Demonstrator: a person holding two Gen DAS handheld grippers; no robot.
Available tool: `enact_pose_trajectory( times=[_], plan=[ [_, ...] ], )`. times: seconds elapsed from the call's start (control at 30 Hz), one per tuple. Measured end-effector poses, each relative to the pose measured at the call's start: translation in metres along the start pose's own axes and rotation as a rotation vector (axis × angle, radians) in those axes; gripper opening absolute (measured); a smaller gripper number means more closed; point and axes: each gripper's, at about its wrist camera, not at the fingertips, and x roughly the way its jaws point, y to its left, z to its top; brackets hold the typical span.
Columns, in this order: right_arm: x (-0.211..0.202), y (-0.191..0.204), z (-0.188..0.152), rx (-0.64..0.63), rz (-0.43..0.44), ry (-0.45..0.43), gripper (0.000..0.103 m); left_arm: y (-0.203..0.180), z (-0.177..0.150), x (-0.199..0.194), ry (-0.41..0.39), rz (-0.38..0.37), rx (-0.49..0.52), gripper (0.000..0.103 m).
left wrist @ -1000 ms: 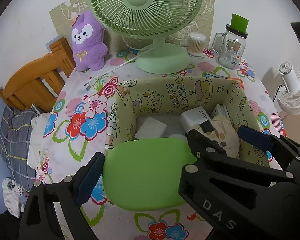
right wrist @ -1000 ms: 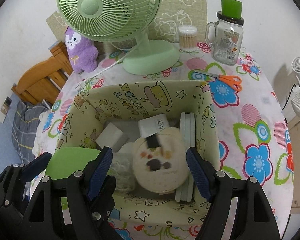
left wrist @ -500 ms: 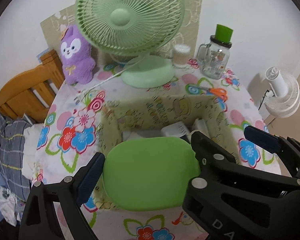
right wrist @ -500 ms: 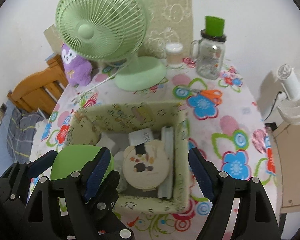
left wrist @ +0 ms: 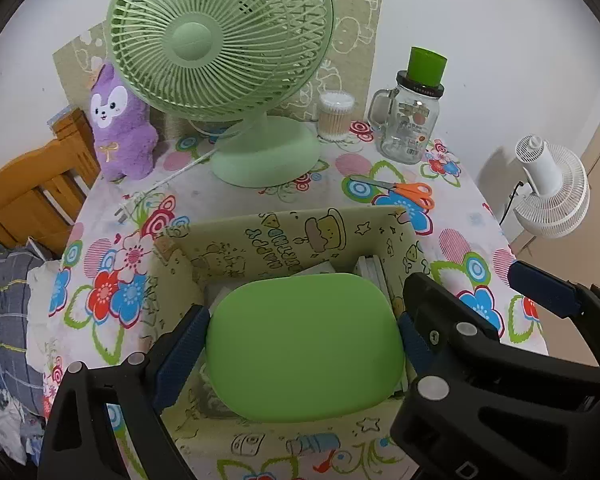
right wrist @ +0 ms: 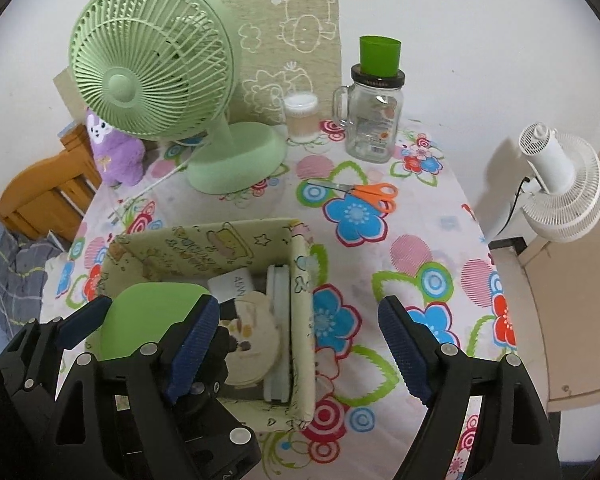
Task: Organize rigid objects
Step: 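Lower the coaster into the box with the right gripper while the left lowers the green pad in, then open both grippers to release the pad and coaster inside the box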
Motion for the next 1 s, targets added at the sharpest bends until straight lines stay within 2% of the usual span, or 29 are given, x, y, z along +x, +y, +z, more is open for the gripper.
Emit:
enact_pose_trajectory(
  times=[0.27, 0.67, 1.0],
  plan=[
    [0.020, -0.006, 0.010, -0.010, -0.045, 0.010, 0.085, 0.004, 0.010, 0.028, 0.046, 0.007, -0.037, 0.096],
    [0.050, -0.010, 0.016, -0.009, -0.039, 0.065, 0.085, 0.011, 0.014, 0.061, 0.112, 0.048, -0.065, 0.096],
    [0.055, -0.012, 0.018, 0.012, -0.036, 0.074, 0.085, 0.013, 0.015, 0.069, 0.138, 0.047, -0.067, 0.096]
  ],
)
